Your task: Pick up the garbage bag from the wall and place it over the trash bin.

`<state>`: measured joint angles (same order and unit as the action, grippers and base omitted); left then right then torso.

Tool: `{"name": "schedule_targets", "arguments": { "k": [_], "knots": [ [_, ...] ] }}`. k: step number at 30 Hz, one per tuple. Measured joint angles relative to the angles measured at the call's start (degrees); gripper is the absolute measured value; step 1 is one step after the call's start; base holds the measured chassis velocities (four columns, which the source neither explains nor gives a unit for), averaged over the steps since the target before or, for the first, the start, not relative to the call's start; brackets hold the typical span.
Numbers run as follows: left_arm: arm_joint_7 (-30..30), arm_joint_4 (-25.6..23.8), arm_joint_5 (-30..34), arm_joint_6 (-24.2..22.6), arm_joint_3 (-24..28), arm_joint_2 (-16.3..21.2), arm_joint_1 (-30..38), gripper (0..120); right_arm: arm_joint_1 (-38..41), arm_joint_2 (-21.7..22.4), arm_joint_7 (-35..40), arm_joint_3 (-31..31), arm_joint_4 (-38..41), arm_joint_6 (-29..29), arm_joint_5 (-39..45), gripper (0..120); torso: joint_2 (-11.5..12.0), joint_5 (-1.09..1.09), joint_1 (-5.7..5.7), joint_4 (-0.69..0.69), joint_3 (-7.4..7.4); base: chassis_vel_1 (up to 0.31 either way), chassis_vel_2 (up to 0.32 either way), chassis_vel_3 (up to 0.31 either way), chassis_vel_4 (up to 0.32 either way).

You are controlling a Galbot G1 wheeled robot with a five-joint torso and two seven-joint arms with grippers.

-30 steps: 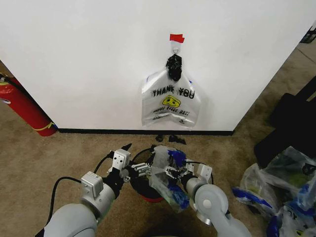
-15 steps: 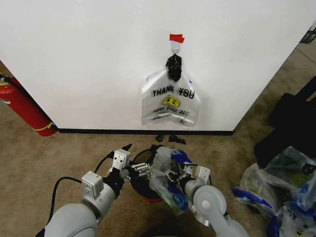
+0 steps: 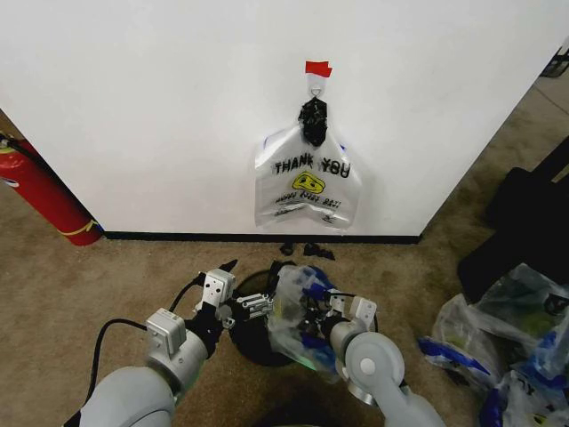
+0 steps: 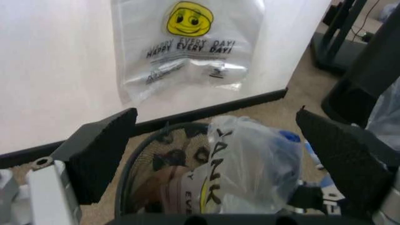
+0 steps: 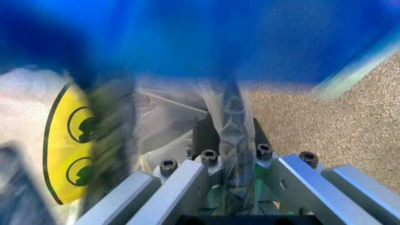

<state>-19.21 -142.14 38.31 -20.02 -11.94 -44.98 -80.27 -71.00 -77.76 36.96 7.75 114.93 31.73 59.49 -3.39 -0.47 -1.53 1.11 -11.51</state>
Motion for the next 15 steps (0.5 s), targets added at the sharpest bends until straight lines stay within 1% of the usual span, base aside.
{"name": "schedule_targets", "arguments": {
  "k": [3,7,12,13,14,15],
  "knots": [
    [-0.05,-0.62,0.27,0.0,0.0,0.14,-0.05,100,-0.5,-0.76,-0.82,0.0,-0.28,-1.75,-0.87,0,0.0,0.02,0.0,-0.01,0.0,0.0,0.0,0.0,0.0],
    [0.26,-1.04,2.1,-0.32,0.06,1.51,0.72,100,-0.94,-1.57,-1.23,0.24,-0.08,-3.29,-1.61,0,0.0,0.02,0.0,-0.01,0.0,0.0,0.0,0.0,0.0],
    [4.39,-1.07,3.12,0.25,1.86,5.99,2.62,100,-1.63,-1.77,-0.7,0.65,1.6,-3.81,-1.75,0,0.0,0.02,0.0,-0.01,0.0,0.0,0.0,0.0,0.0],
    [4.65,-1.07,3.14,0.31,1.99,6.22,2.78,100,-1.68,-1.76,-0.67,0.68,1.69,-3.81,-1.75,0,0.0,0.02,0.0,-0.01,0.0,0.0,0.0,0.0,0.0],
    [7.5,-1.08,4.25,0.48,3.64,8.34,5.75,100,-2.21,-1.59,-0.49,1.19,2.53,-3.75,-2.05,0,0.0,0.01,0.0,-0.01,0.0,0.0,0.0,0.0,0.0],
    [7.5,-1.08,4.25,0.48,3.64,8.34,5.75,100,-2.21,-1.59,-0.49,1.19,2.53,-3.75,-2.05,0,0.0,0.01,0.0,-0.01,0.0,0.0,0.0,0.0,0.0]
  ]
}}
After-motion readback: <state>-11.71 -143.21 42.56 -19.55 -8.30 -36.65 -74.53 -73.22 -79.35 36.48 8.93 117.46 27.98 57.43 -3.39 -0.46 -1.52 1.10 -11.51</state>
